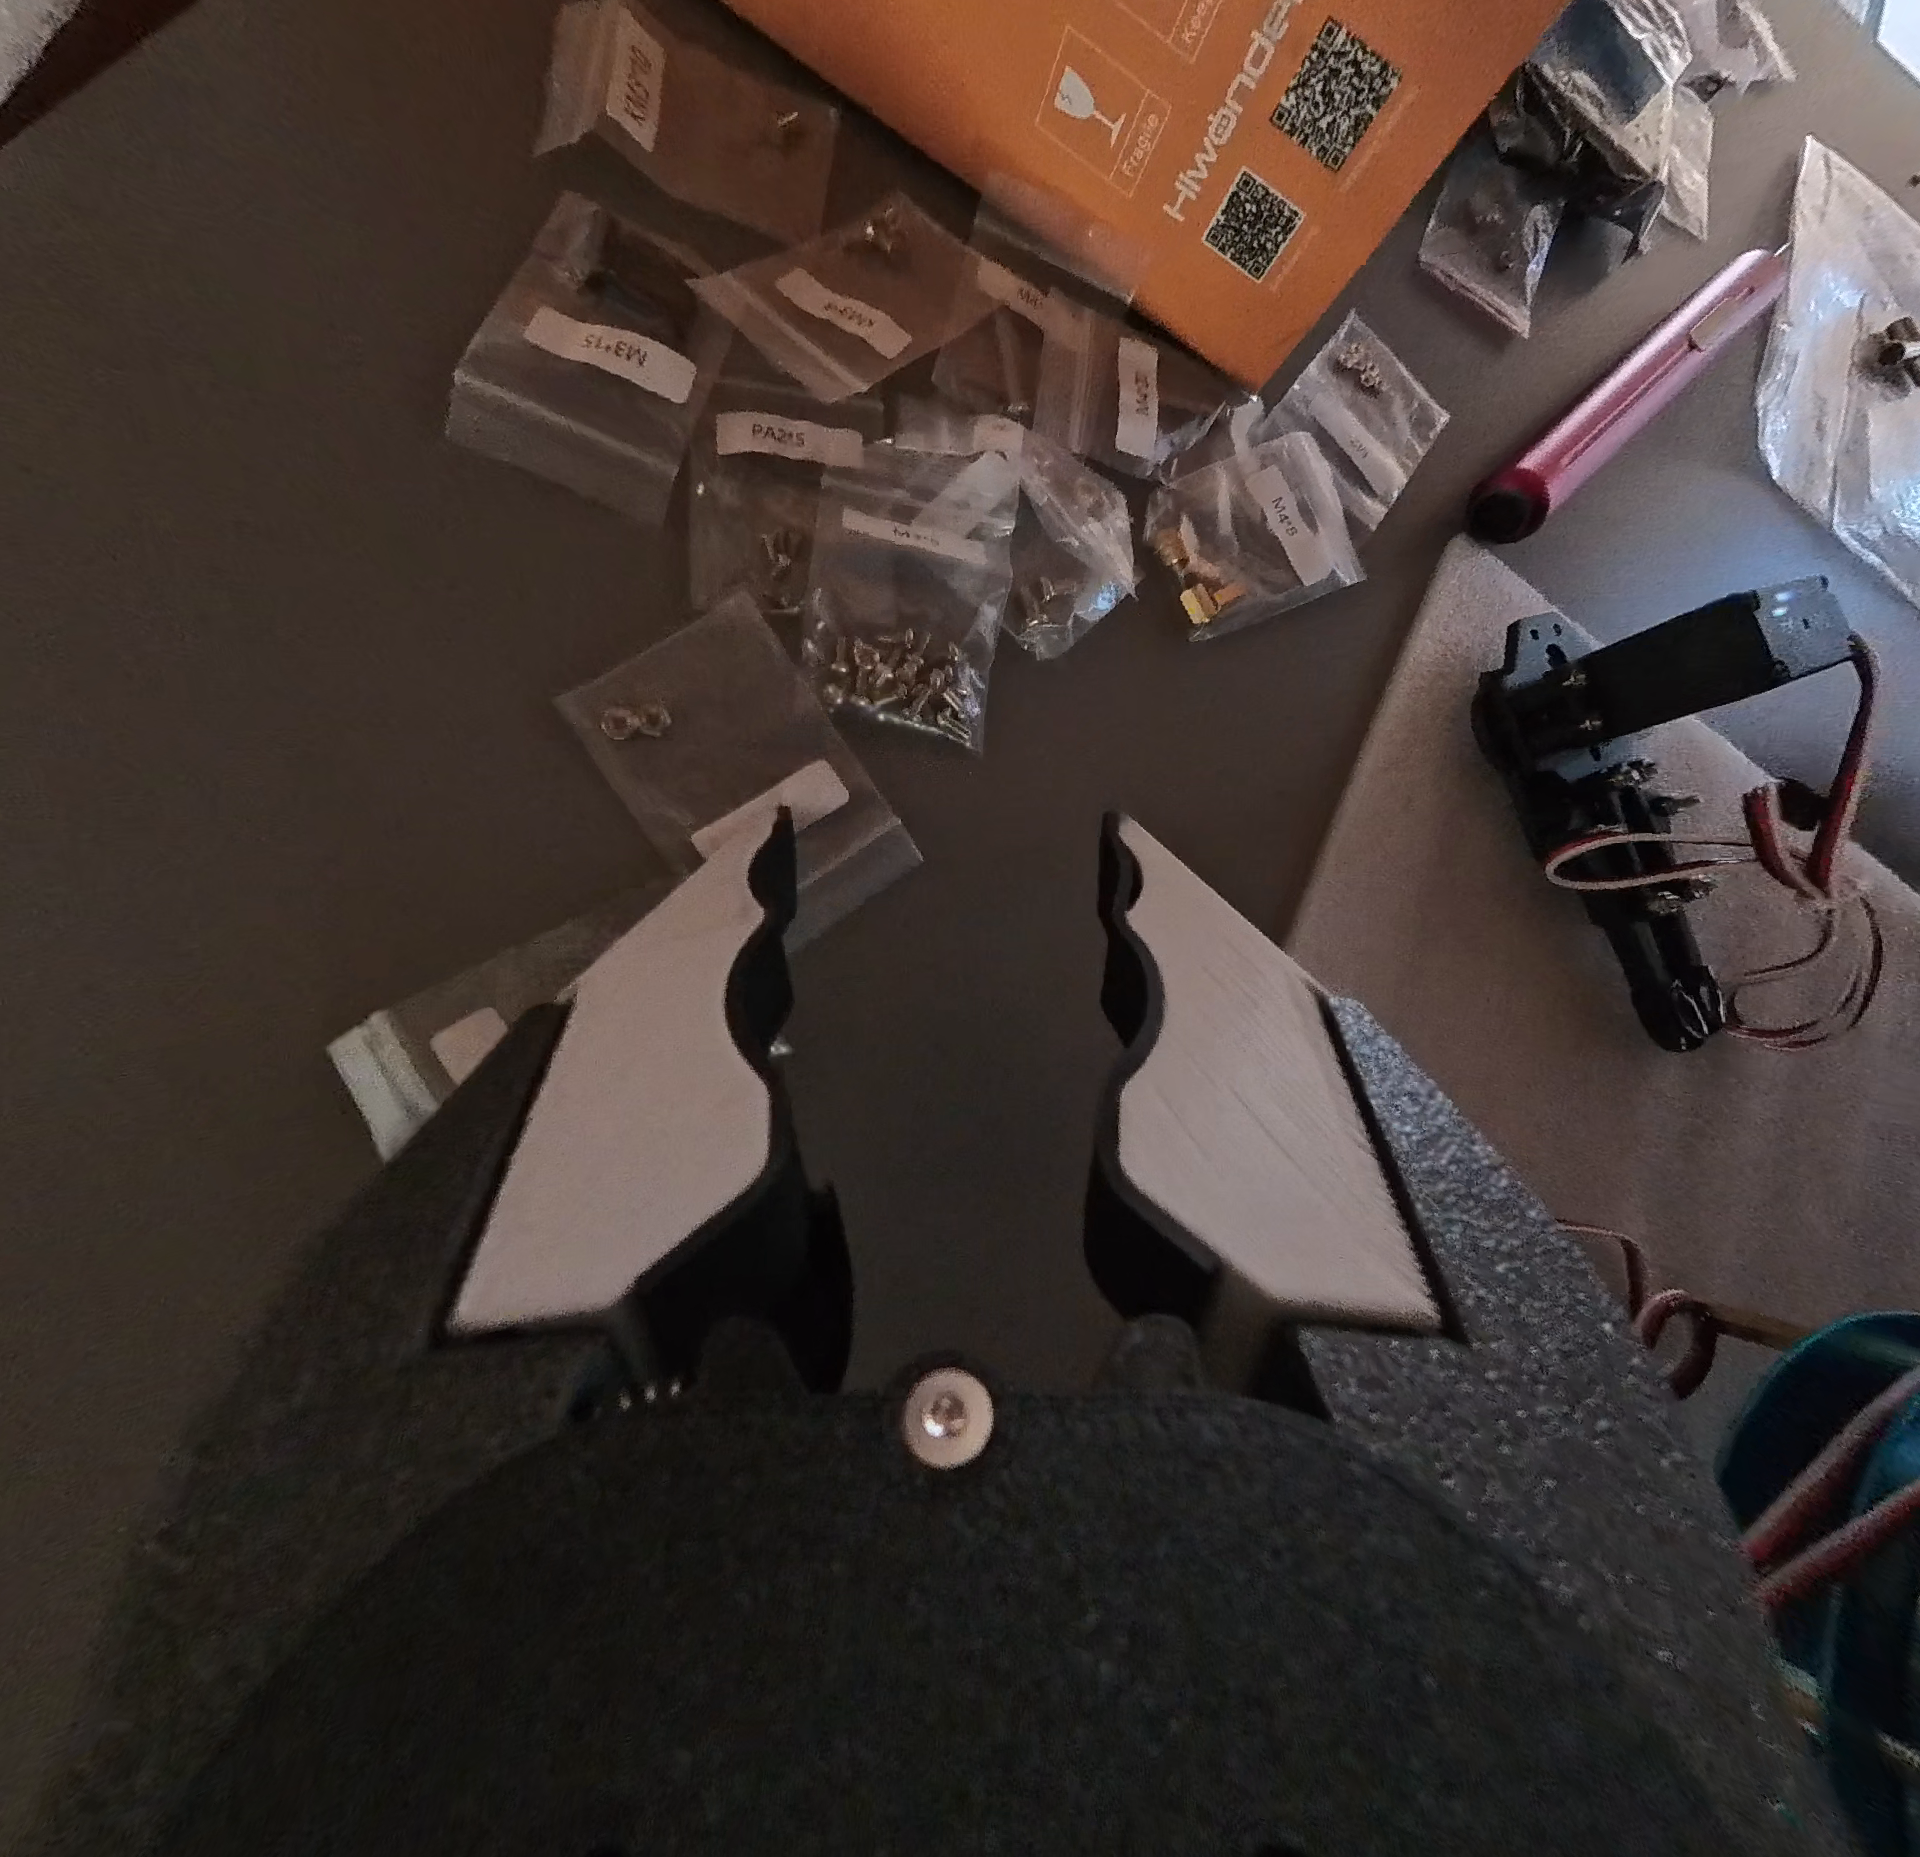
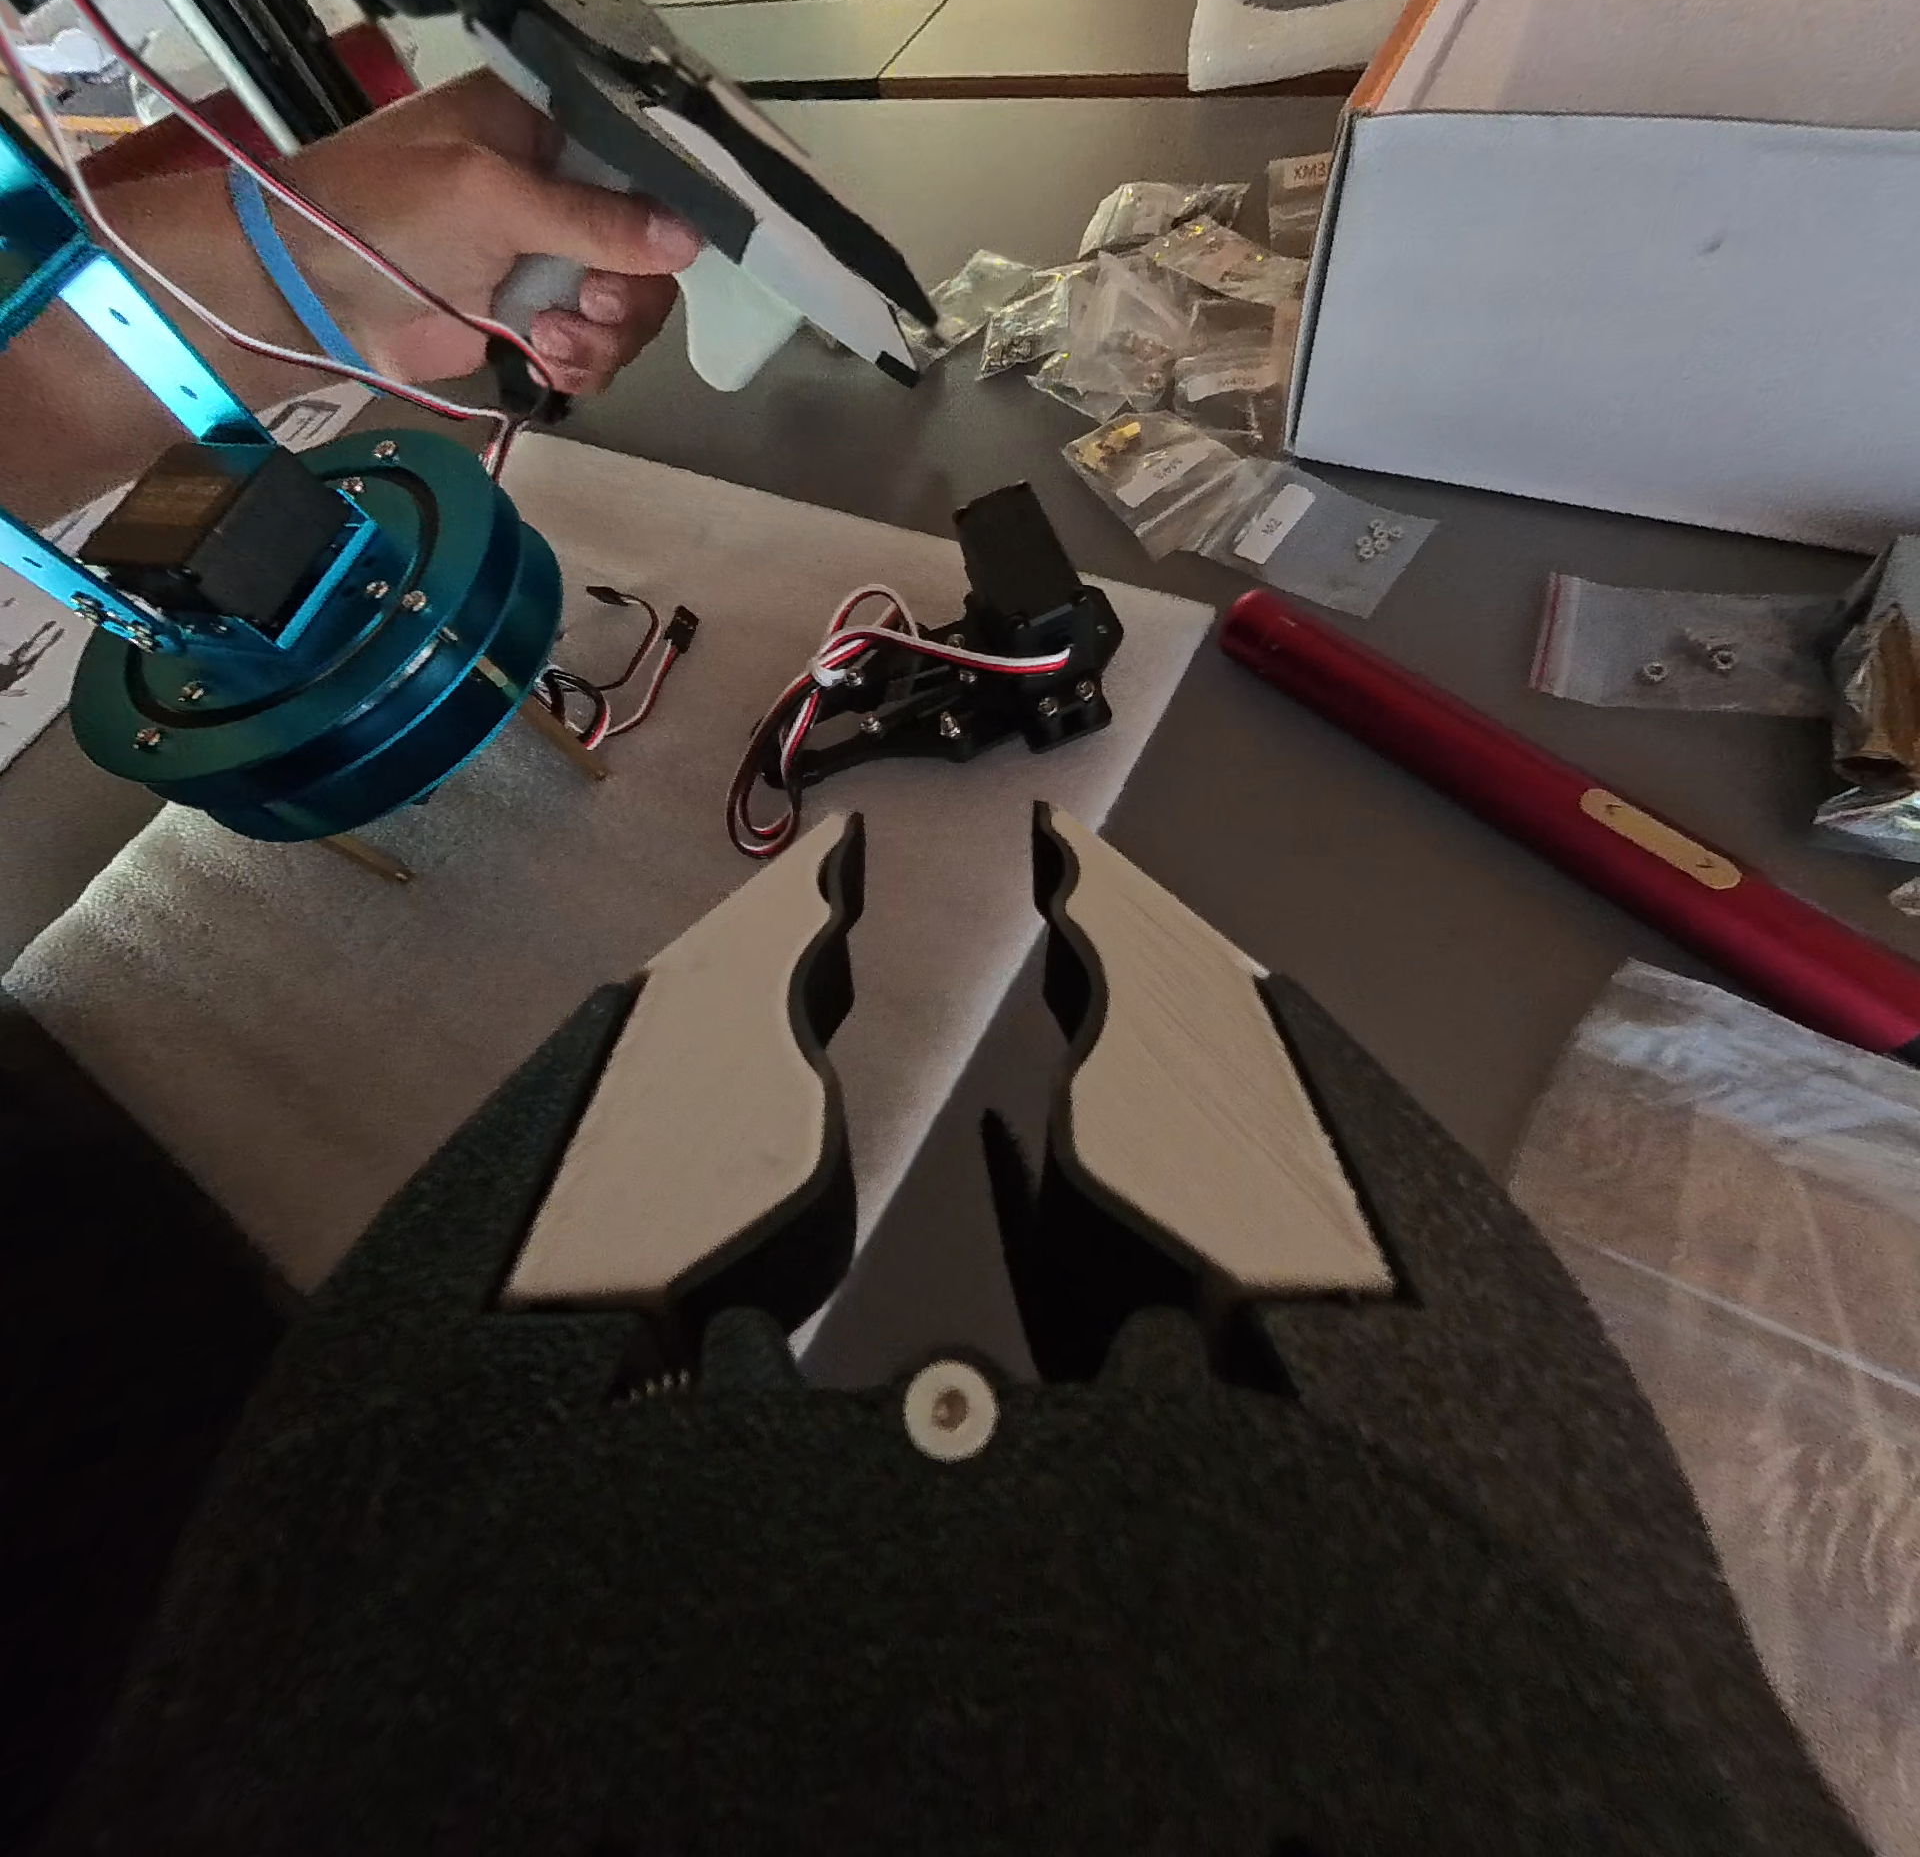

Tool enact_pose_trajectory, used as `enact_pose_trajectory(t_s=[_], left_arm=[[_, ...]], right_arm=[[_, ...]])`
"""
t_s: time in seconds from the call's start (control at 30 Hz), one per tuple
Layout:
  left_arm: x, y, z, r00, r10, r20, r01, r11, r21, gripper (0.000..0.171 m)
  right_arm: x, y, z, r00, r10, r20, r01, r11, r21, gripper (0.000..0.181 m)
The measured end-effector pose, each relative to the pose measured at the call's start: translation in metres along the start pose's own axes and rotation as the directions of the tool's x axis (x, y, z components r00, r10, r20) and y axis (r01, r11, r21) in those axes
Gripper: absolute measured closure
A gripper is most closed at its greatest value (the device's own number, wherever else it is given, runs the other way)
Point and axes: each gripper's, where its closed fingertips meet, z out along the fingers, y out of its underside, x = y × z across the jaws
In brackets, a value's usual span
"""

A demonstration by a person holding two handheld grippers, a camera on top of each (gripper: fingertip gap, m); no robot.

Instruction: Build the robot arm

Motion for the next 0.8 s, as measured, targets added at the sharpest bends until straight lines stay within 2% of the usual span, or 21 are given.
enact_pose_trajectory(t_s=[0.27, 0.33, 0.47, 0.6, 0.73, 0.8], left_arm=[[0.010, 0.015, -0.012, 0.996, -0.061, 0.061, 0.059, 0.998, 0.033, 0.114], [0.014, 0.013, -0.026, 0.991, -0.103, 0.086, 0.093, 0.989, 0.111, 0.115], [0.025, 0.023, -0.080, 0.966, -0.228, 0.120, 0.183, 0.935, 0.305, 0.115], [0.035, 0.078, -0.141, 0.915, -0.300, 0.270, 0.191, 0.911, 0.364, 0.114], [0.049, 0.166, -0.211, 0.783, -0.361, 0.506, 0.177, 0.910, 0.375, 0.114], [0.068, 0.208, -0.238, 0.731, -0.396, 0.555, 0.219, 0.907, 0.359, 0.114]], right_arm=[[-0.012, -0.012, 0.011, 0.999, -0.043, 0.023, 0.044, 0.998, -0.050, 0.151], [-0.019, -0.022, 0.012, 0.998, -0.035, 0.058, 0.038, 0.998, -0.044, 0.151], [-0.013, -0.045, 0.014, 0.997, -0.019, 0.073, 0.021, 0.999, -0.027, 0.152], [0.004, -0.071, 0.018, 0.999, -0.047, 0.014, 0.047, 0.999, -0.001, 0.152], [0.009, -0.089, 0.026, 0.996, -0.090, 0.002, 0.090, 0.996, 0.004, 0.152], [0.007, -0.097, 0.036, 0.991, -0.135, 0.022, 0.136, 0.991, -0.019, 0.152]])
